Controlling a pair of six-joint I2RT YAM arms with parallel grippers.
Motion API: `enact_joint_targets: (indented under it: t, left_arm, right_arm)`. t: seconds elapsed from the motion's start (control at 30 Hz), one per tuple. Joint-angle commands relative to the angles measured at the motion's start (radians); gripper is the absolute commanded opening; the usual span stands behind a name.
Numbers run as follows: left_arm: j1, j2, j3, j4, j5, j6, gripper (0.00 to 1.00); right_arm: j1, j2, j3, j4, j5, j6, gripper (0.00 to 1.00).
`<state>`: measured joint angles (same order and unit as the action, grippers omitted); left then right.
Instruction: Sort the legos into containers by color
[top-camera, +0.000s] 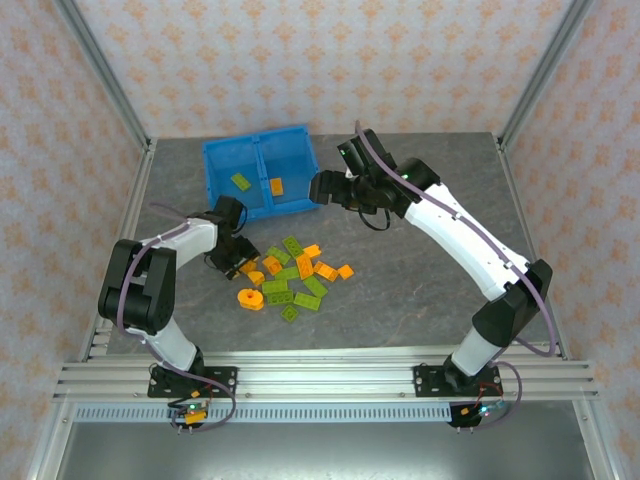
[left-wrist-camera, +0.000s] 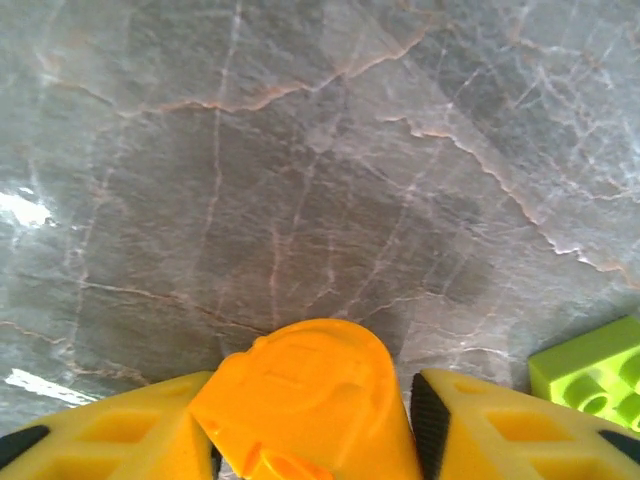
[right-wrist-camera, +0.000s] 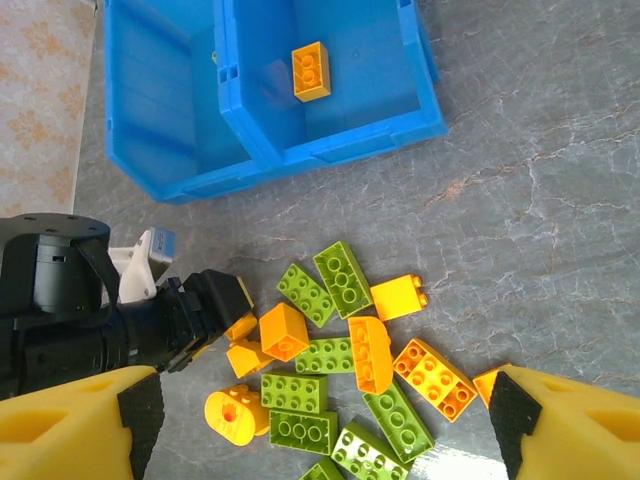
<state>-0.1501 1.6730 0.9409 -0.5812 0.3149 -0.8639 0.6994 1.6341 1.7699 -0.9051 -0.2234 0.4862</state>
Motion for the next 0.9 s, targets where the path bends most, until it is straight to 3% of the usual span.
enact_joint_targets:
  t: [0.0,0.1,0.2,0.37,0.47,0.6,0.87]
  left_arm:
    - [-0.003,0.039,-0.018,0.111,0.02,-0.01,0.45]
    - [0.002,-0.001,-0.008,0.096,0.029,-0.001,0.36]
    - [0.002,-0.071,0.045,0.05,0.048,0.035,0.34]
    - [-0.001,-0.202,0.209,-0.053,0.012,0.046,0.34]
    - [-0.025,-0.212,0.33,-0.033,-0.05,0.039,0.34]
    - [-0.08,-0.077,0.55,-0.012,-0.165,0.073,0.34]
    - [-0.151,0.377,1.033,-0.084,-0.368,0.205,0.33]
  right_arm:
    - [0.003,-0.038,-0.034,-0.01,-0.072,0.006,0.86]
    - [0.018,-0.041,-0.082,-0.027,-0.212,-0.04,0.86]
    - [0.044,-0.042,-0.104,-0.052,-0.282,-0.074,0.86]
    - [0.055,-0.044,-0.132,0.024,-0.235,-0.021,0.86]
    - [0.055,-0.042,-0.151,0.084,-0.201,0.012,0.86]
    - [0.055,-0.046,-0.135,0.061,-0.145,0.023,0.86]
    - [0.055,-0.143,-0.225,0.035,-0.079,0.039,0.86]
